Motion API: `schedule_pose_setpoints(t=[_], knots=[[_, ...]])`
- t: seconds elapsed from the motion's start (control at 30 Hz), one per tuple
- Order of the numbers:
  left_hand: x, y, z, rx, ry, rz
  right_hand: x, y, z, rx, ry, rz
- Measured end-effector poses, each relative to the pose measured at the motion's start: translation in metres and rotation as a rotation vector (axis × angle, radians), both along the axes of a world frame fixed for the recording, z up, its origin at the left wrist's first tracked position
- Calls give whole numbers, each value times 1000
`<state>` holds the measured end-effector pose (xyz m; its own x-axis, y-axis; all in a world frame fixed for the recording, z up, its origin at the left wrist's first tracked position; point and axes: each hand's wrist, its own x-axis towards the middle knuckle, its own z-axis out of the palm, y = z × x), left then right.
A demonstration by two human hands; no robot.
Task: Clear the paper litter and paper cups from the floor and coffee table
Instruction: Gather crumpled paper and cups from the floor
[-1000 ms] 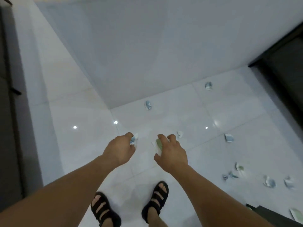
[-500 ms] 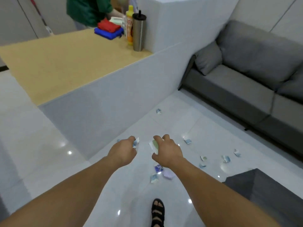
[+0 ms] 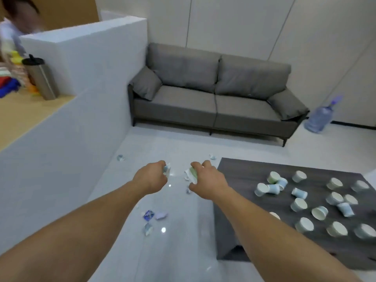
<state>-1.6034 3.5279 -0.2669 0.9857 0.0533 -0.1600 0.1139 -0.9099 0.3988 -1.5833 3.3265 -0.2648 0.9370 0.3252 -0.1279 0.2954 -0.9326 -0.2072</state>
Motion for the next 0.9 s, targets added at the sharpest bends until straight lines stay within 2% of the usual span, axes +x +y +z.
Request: schedule_pose_setpoints(t=[0.2,0.47,0.77,0.9], knots=[[-3,-174,23,23,-26,-250,-55,-178,7,10,-12,-278],[-47,-431,24,48,-41,-571,-157,-416,5,14,40,-603],[-60,-642,21,56,-44,-813,-219,-599,4,42,23,-860],[-45,-729,11,24,24,-892,-224,-678,-5,43,50,-964]])
